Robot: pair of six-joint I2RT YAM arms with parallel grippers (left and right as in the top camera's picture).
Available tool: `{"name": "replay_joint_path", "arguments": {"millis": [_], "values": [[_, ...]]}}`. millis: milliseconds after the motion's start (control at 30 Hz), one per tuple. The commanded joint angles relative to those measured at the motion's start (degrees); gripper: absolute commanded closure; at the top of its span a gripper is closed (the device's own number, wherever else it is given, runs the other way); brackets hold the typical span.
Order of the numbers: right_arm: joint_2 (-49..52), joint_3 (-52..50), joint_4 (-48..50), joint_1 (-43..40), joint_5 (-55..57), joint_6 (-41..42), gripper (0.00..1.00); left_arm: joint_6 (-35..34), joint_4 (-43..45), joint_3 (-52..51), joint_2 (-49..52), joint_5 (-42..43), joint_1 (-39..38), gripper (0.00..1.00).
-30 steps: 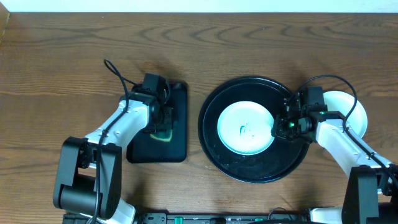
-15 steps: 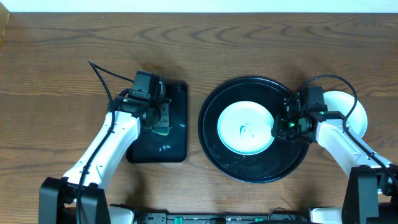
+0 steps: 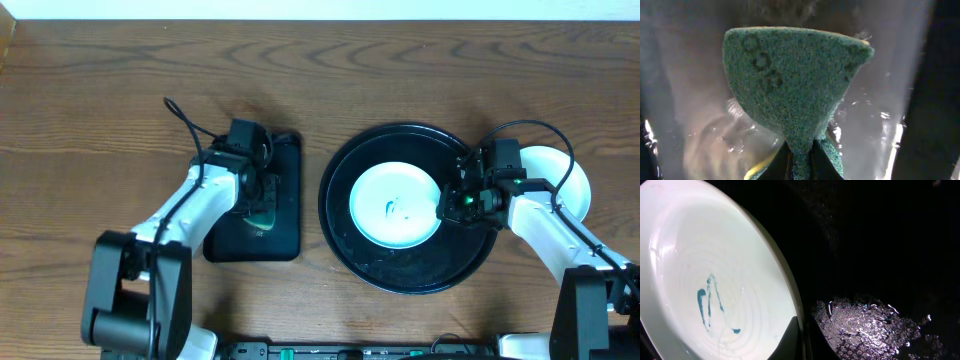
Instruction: Clean dirty plates on tray and stack at the side
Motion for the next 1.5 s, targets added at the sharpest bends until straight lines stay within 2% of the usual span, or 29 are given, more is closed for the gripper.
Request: {"name": "replay_joint_path", "arguments": {"millis": [0,400,567,800,1067,1200,1467], "values": [[-0.15,-0.28,0.15,0.5,-0.09,-0.7,0.99,-0.59,-0.11,-0.55,1.49,0.11,-0.22,0.93],[-0.15,-0.28,0.17,0.5,0.13,-3.26,0.99,-0.46,-0.7,0.87,-8.39,4.55,0.0,0.93],[-0.15,-0.28,0.13,0.5,1.01,-3.23,0.99,7.93,0.72,0.85,-11.02,22.53,3.67,0.93],[-0.15,-0.28,0.11,0.5,1.01,-3.23,0.99,16.83,0.85,0.74,-10.86,42.32,11.28,0.93],[-0.15,-0.28,0.15,0.5,1.01,-3.23,0.99,21.59,0.87,0.74,-10.86,57.27,19.12,0.92],[-0.15,-0.28,0.37,0.5,0.98,-3.23,0.99,21.62,0.87,0.74,-10.86,60.41,21.88,0.93],[-0.15,-0.28,0.83,0.5,1.01,-3.21,0.99,21.62,0.87,0.74,-10.86,60.78,23.21,0.93]]}}
